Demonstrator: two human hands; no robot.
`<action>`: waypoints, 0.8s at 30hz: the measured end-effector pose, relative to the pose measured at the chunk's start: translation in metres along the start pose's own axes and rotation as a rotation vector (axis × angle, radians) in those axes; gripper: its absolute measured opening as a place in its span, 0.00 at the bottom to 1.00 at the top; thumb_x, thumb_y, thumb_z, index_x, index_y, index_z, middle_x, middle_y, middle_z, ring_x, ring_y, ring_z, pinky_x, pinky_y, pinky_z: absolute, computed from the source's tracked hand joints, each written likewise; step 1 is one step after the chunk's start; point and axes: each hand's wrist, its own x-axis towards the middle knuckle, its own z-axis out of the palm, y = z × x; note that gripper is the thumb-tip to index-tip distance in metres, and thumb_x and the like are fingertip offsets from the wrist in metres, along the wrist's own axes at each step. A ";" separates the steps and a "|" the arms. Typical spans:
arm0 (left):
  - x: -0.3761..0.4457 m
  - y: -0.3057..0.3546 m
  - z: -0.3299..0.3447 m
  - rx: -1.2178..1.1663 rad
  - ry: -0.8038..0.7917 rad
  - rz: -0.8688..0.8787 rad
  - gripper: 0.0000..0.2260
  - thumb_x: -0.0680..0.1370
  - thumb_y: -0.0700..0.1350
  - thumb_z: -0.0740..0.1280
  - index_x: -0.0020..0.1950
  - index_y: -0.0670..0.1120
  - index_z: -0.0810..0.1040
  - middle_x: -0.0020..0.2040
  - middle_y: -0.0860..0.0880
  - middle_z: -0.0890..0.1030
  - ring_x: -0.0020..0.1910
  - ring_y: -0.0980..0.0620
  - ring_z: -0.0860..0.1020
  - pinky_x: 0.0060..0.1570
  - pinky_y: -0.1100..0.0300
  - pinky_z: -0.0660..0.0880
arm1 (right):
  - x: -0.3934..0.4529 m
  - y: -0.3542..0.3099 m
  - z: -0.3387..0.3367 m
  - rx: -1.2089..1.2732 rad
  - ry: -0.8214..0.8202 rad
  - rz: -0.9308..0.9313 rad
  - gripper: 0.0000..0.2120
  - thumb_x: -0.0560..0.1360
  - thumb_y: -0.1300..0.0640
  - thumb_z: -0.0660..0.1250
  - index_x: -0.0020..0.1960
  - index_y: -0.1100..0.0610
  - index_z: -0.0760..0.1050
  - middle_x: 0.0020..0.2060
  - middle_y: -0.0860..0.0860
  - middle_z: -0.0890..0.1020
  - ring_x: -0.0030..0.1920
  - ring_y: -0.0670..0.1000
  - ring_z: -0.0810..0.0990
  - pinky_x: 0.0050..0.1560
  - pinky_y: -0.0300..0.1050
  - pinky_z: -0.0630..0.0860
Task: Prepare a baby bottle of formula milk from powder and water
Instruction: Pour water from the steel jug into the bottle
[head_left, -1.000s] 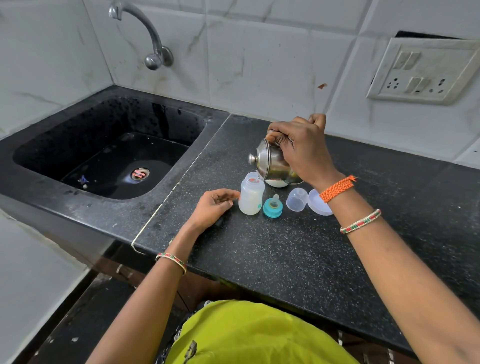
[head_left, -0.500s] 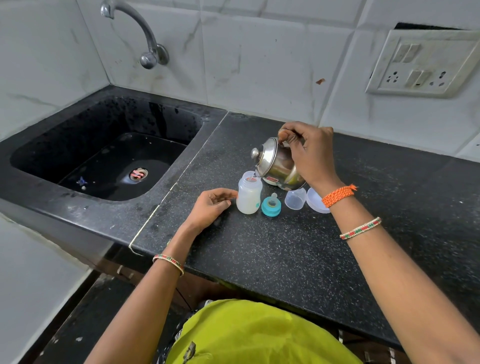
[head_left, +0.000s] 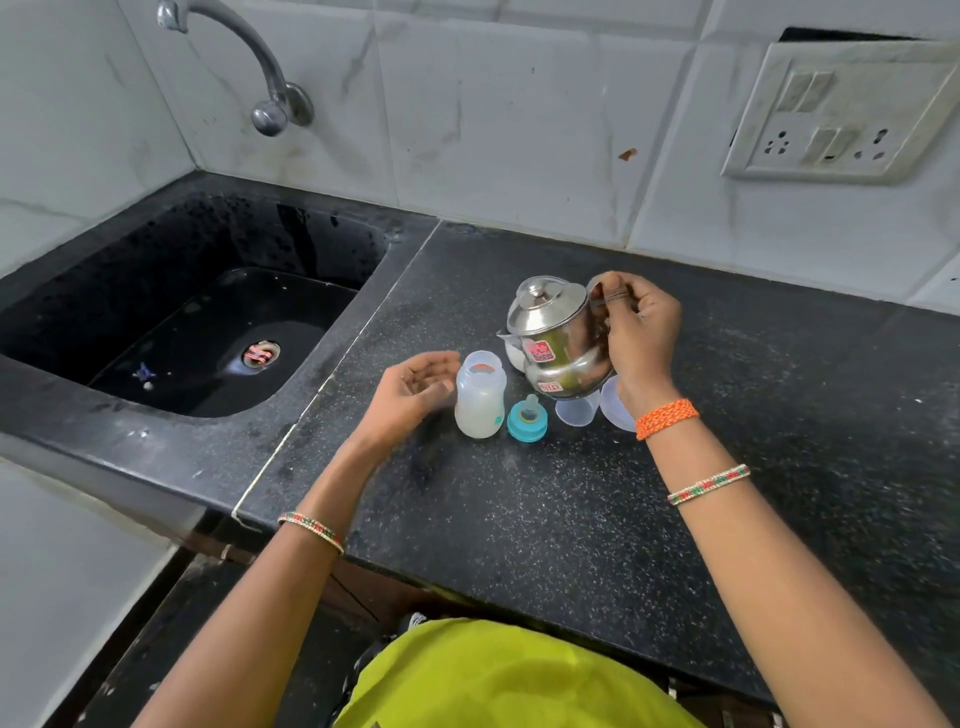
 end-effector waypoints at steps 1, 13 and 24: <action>0.006 0.010 0.003 0.029 0.017 0.042 0.15 0.78 0.31 0.63 0.64 0.40 0.75 0.59 0.44 0.80 0.53 0.56 0.80 0.53 0.67 0.76 | 0.003 0.001 -0.002 0.076 0.037 0.049 0.09 0.79 0.59 0.63 0.43 0.58 0.80 0.35 0.49 0.81 0.35 0.41 0.78 0.38 0.36 0.75; 0.167 0.128 0.067 0.251 -0.327 0.250 0.24 0.76 0.46 0.70 0.70 0.44 0.69 0.62 0.48 0.79 0.60 0.56 0.78 0.62 0.61 0.73 | 0.121 0.010 -0.016 0.402 0.318 0.253 0.12 0.78 0.55 0.65 0.37 0.54 0.79 0.30 0.45 0.79 0.30 0.41 0.75 0.35 0.39 0.75; 0.312 0.078 0.139 0.092 -0.454 0.002 0.30 0.72 0.32 0.71 0.73 0.38 0.65 0.66 0.42 0.76 0.60 0.50 0.77 0.62 0.58 0.74 | 0.225 0.112 0.003 0.594 0.410 0.333 0.13 0.80 0.64 0.59 0.39 0.57 0.75 0.37 0.50 0.80 0.40 0.47 0.79 0.45 0.40 0.77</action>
